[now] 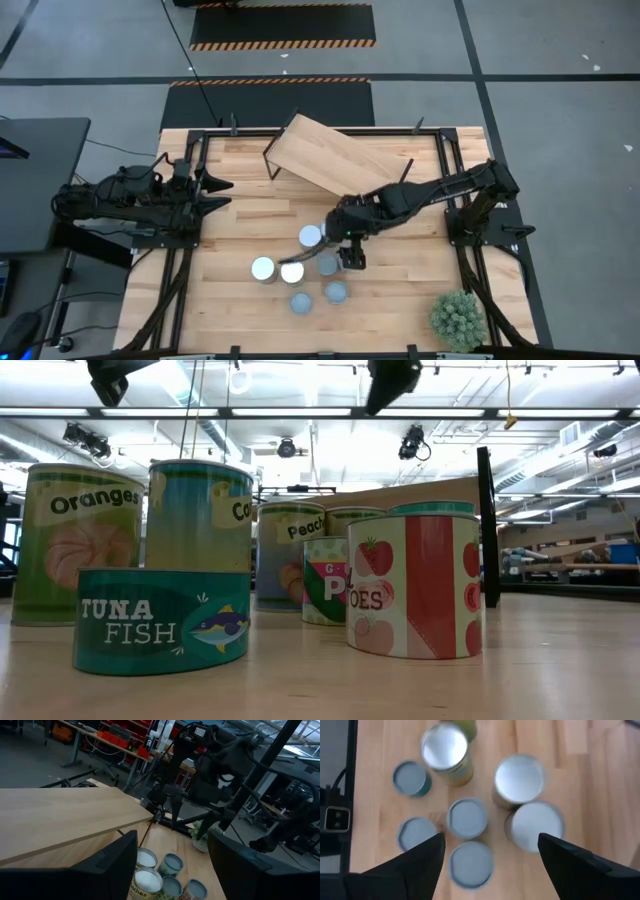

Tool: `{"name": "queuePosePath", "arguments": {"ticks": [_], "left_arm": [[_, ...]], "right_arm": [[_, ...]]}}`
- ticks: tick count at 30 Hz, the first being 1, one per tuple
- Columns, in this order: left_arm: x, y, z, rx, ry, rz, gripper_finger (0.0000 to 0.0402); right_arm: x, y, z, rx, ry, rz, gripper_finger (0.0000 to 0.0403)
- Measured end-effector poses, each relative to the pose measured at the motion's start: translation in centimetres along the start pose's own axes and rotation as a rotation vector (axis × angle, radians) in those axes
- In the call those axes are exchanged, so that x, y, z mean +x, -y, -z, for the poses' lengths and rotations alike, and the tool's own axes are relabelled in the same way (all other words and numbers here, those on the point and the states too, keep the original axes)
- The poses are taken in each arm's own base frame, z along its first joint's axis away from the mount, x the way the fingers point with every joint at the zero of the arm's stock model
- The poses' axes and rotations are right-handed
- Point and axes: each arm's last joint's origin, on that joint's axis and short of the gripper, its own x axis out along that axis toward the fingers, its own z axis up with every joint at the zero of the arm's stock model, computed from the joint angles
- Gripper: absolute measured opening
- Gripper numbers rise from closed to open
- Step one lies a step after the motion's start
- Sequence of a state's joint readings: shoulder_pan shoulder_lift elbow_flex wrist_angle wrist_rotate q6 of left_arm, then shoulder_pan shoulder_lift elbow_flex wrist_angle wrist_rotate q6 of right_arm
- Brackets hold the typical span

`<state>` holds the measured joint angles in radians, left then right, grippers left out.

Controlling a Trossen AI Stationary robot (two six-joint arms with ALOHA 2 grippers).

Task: Pick and place cans onto a shelf
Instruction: Put the top canned peas on the shelf

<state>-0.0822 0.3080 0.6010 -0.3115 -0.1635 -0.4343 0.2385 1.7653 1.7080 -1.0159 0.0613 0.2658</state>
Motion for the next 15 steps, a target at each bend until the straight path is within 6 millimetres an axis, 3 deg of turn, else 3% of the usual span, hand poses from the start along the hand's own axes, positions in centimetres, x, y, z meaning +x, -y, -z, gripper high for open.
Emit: {"name": "queuePosePath", "arguments": {"ticks": [10,15], "left_arm": [[0.4,0.0,0.1,0.004,-0.008,-0.027,0.0247],[1.3,0.0,0.4,0.006,-0.043,-0.049,0.0247]], "right_arm": [[-0.2,2.0,-2.4,-0.160,0.195,0.011,0.0324],[1.3,3.5,-3.5,-0.146,0.225,0.002,0.0322]]}}
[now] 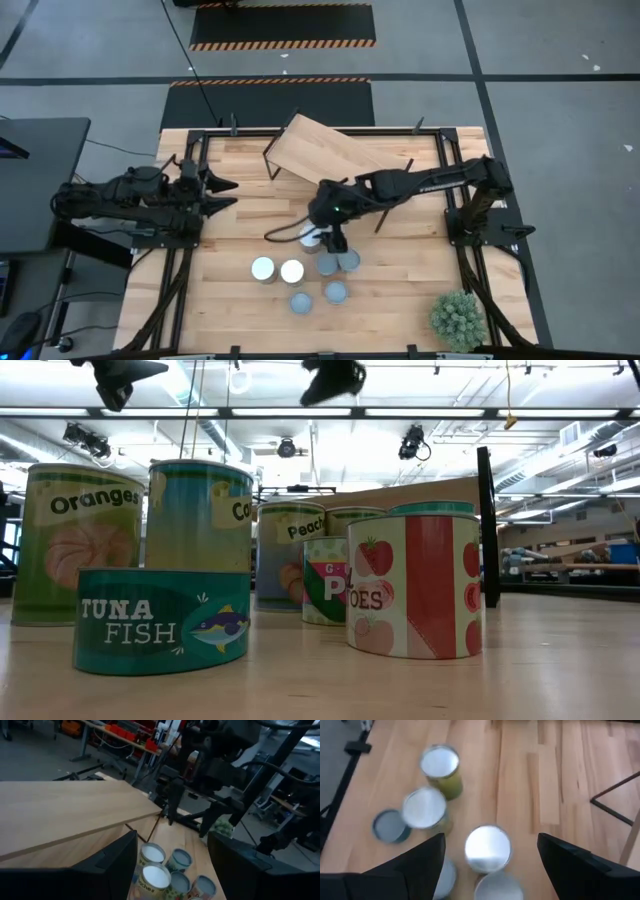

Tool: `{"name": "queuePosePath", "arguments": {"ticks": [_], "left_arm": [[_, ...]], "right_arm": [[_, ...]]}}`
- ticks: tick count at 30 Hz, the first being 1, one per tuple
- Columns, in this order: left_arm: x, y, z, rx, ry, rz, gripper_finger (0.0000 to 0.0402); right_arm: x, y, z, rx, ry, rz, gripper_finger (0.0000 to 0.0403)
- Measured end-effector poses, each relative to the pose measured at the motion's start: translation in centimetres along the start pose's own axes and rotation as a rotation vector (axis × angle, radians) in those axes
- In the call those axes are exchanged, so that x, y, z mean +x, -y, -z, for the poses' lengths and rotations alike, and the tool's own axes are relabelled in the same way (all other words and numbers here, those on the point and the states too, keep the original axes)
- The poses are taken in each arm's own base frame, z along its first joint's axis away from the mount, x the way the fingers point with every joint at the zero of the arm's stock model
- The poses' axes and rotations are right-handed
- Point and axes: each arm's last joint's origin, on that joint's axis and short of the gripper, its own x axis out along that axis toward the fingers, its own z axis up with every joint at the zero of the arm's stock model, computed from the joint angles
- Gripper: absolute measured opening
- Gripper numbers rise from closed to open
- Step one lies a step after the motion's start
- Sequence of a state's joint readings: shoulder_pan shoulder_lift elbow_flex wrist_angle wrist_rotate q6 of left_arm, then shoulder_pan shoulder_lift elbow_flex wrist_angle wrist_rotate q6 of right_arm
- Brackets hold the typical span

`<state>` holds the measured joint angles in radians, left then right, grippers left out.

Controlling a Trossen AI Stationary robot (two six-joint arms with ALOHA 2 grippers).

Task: Pick and place cans onto a shelf
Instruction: Put the top canned peas on the shelf

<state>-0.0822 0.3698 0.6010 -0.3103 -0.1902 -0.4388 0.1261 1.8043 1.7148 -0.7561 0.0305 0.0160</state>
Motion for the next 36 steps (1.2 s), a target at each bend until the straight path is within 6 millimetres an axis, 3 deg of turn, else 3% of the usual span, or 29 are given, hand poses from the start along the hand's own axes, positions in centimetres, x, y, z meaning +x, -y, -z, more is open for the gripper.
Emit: {"name": "queuePosePath", "arguments": {"ticks": [5,13,19,32,36], "left_arm": [[0.8,0.0,0.2,-0.017,-0.020,-0.045,0.0247],[1.1,-0.1,0.2,-0.079,0.006,-0.099,0.0247],[1.2,-0.3,0.0,-0.042,0.045,-0.159,0.0247],[2.0,-0.8,0.5,0.373,-0.021,-0.331,0.0247],[2.2,-1.0,0.9,0.430,-0.070,-0.363,0.0247]], "right_arm": [[1.7,1.0,0.2,-0.004,-0.039,-0.036,0.0322],[0.1,1.6,-2.6,-0.105,0.043,-0.044,0.0322],[-0.4,1.9,-2.7,-0.092,0.035,-0.036,0.0322],[6.7,3.1,-0.7,-0.082,-0.107,-0.010,0.0322],[6.7,3.6,-0.4,-0.073,-0.136,0.000,0.0322]]}}
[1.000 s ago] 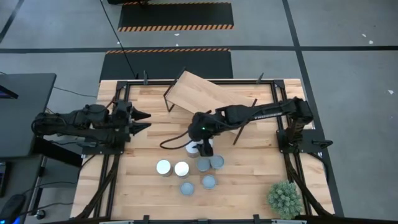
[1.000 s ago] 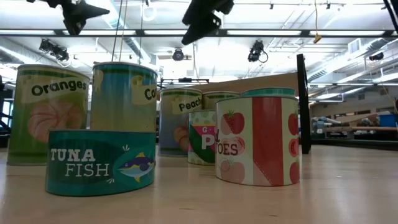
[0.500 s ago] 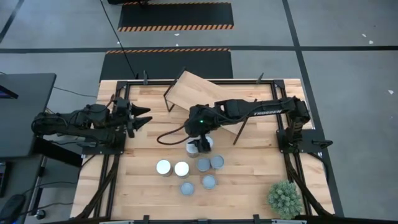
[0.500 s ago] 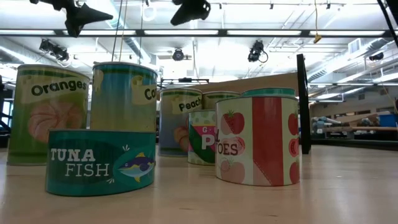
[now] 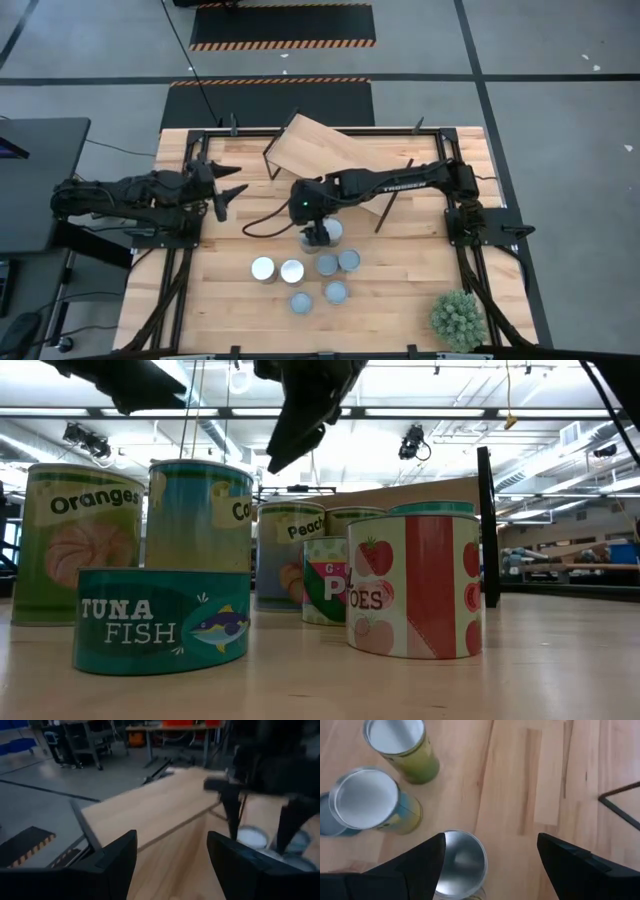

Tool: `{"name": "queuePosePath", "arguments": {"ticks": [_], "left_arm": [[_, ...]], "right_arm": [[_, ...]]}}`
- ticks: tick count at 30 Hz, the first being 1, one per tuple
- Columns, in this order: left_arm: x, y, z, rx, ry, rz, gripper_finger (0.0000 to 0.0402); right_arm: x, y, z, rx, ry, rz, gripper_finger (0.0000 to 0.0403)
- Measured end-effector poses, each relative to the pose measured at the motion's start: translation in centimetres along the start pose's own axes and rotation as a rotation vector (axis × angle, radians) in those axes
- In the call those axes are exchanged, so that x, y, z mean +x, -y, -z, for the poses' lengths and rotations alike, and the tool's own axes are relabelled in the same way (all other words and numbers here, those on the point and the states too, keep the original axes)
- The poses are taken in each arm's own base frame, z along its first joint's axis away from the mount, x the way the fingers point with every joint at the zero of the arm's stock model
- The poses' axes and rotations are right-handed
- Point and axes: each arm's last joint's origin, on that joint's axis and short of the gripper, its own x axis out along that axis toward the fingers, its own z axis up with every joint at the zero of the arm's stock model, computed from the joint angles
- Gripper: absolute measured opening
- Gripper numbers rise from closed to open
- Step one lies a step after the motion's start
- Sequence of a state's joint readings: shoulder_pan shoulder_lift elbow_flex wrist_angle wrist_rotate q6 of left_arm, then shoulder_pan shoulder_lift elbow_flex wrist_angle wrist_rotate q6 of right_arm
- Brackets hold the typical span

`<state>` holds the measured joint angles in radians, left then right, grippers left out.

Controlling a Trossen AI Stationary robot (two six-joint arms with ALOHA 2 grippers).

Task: Pick and place cans onto a shelf
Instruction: Put the top canned peas on the shelf

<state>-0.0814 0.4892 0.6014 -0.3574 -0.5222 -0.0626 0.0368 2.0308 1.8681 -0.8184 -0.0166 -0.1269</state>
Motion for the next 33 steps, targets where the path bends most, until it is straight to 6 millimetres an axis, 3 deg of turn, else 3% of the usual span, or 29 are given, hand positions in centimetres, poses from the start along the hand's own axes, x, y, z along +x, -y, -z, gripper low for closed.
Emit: {"name": "queuePosePath", "arguments": {"ticks": [6,13,24,33], "left_arm": [[-0.2,-0.2,0.3,-0.022,-0.025,0.000,0.0247],[-1.3,-0.8,0.2,-0.253,0.013,-0.010,0.0247],[-1.3,-0.7,0.7,-0.317,-0.033,0.019,0.0247],[-1.3,-0.7,0.9,-0.281,-0.054,0.015,0.0247]], "right_arm": [[-0.1,0.6,0.6,0.033,-0.058,-0.001,0.0322],[-0.3,0.4,1.2,-0.018,-0.114,-0.038,0.0322],[0.4,-0.1,1.9,-0.148,-0.187,-0.098,0.0323],[0.9,-1.1,2.7,-0.147,-0.279,-0.116,0.0371]]}}
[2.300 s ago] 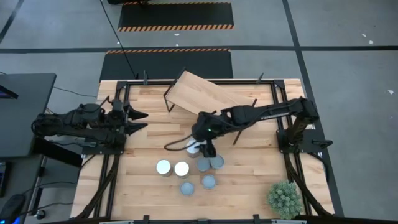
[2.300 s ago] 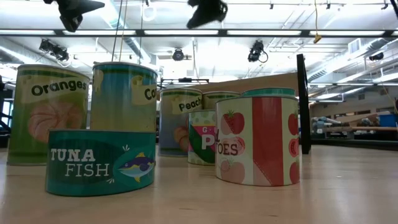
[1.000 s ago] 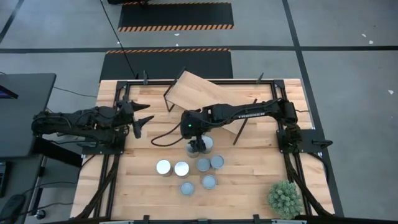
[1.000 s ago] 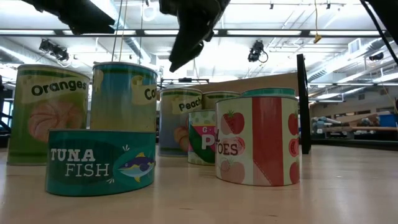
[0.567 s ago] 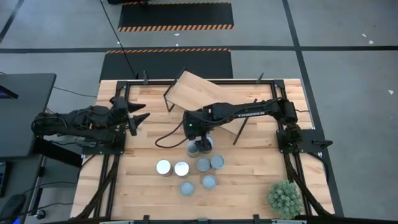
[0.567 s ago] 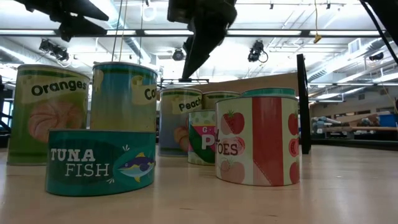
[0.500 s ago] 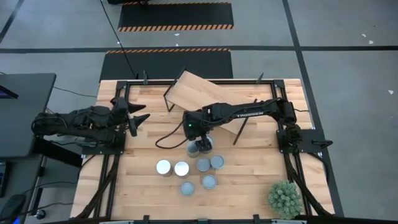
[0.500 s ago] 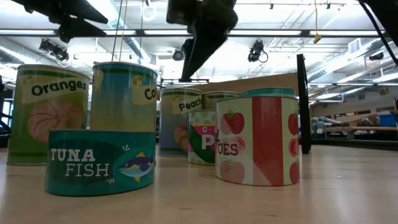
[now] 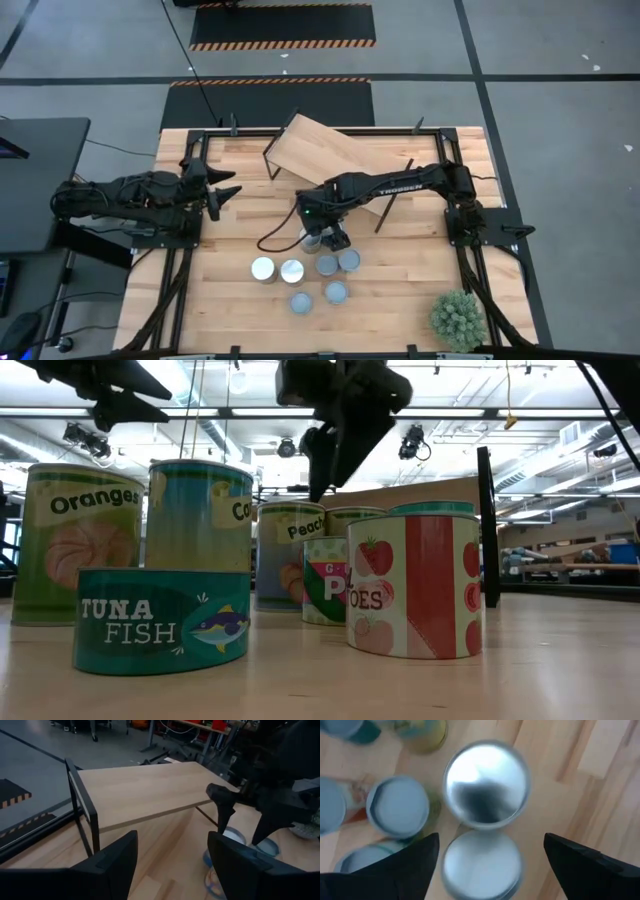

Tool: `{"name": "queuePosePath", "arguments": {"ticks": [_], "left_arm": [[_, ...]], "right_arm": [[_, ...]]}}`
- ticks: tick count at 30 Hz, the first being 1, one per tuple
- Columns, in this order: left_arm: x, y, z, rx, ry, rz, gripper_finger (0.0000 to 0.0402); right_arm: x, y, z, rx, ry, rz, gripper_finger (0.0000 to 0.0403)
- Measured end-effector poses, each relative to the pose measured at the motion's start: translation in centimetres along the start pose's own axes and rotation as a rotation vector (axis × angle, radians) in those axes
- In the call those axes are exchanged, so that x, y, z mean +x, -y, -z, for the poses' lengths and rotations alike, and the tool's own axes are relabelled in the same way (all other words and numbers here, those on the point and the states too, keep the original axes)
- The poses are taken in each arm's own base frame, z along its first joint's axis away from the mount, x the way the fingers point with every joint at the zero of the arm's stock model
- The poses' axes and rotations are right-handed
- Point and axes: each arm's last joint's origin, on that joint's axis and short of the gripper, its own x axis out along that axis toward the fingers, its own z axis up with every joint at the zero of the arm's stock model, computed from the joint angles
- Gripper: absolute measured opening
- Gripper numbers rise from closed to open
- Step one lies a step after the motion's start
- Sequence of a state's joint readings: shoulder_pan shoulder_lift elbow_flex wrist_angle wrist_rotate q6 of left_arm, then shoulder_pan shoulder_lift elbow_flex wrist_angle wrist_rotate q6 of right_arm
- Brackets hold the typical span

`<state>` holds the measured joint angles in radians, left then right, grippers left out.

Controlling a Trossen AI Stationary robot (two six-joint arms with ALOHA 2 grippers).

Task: Pick and place cans onto a shelf
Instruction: Put the top canned peas on the shelf

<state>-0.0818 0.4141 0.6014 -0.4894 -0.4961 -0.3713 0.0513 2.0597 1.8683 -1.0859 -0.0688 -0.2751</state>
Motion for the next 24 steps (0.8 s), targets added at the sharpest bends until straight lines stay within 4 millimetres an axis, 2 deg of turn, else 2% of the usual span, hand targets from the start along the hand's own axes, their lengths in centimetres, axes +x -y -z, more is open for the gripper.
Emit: {"name": "queuePosePath", "arguments": {"ticks": [5,24], "left_arm": [[0.0,-0.1,0.2,0.011,-0.017,-0.007,0.0247],[0.0,-0.1,0.2,0.027,-0.017,-0.007,0.0247]], "right_arm": [[0.4,0.0,0.1,0.020,0.000,0.001,0.0397],[3.4,-0.3,2.0,-0.003,-0.093,-0.009,0.0398]]}}
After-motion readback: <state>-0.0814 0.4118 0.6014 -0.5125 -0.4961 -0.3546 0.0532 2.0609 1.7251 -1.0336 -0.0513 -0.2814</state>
